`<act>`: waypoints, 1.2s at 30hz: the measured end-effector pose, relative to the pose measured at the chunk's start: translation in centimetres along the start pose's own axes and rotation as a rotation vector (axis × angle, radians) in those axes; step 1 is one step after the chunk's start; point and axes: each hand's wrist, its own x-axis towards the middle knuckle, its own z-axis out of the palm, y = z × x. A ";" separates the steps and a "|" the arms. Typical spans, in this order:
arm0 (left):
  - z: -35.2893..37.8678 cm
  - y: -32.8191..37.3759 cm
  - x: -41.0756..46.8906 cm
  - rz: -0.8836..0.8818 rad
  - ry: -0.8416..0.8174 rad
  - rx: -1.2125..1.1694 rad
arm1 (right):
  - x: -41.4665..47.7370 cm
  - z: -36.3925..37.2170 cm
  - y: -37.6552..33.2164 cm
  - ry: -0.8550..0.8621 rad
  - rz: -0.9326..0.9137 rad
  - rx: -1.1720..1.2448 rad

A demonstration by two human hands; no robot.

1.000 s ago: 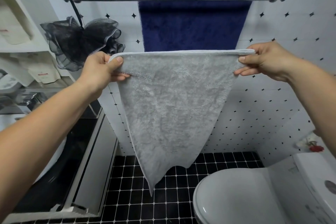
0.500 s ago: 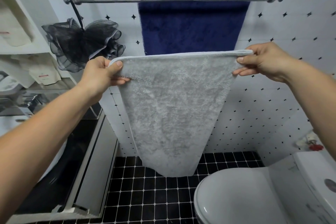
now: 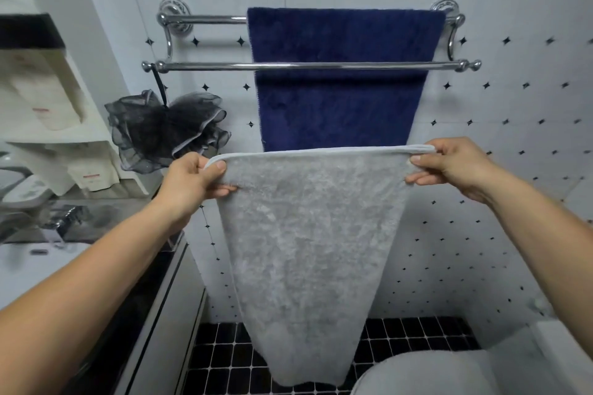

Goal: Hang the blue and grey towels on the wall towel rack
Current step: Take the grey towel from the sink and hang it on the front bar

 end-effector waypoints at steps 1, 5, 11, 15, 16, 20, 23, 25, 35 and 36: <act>0.3 0.1 0.1 0.003 0.003 -0.007 | 0.1 0.1 0.1 0.029 -0.007 0.012; 1.4 1.3 0.8 -0.001 0.028 -0.004 | 0.7 -0.1 -0.1 0.098 -0.022 0.087; 4.4 4.7 2.3 0.016 0.152 0.065 | 2.1 -2.5 -1.9 0.153 0.014 0.418; 7.1 6.4 3.9 -0.082 0.152 -0.144 | 3.9 -3.9 -2.7 0.141 0.032 0.552; 7.8 6.6 4.3 -0.098 0.149 -0.198 | 4.6 -4.0 -2.9 0.139 0.048 0.572; 9.7 6.6 6.7 -0.132 0.165 -0.363 | 7.9 -3.8 -3.4 0.143 0.130 0.673; 10.1 6.7 9.1 -0.117 0.183 -0.459 | 10.6 -3.2 -4.1 0.207 0.127 0.721; 10.2 7.0 11.2 -0.078 0.172 -0.548 | 12.2 -2.9 -5.1 0.241 0.082 0.784; 11.0 8.0 16.6 0.095 -0.159 -1.031 | 14.2 -2.0 -6.6 0.156 -0.261 1.330; 11.1 8.1 16.6 0.082 -0.157 -1.131 | 14.2 -2.0 -6.8 0.148 -0.286 1.364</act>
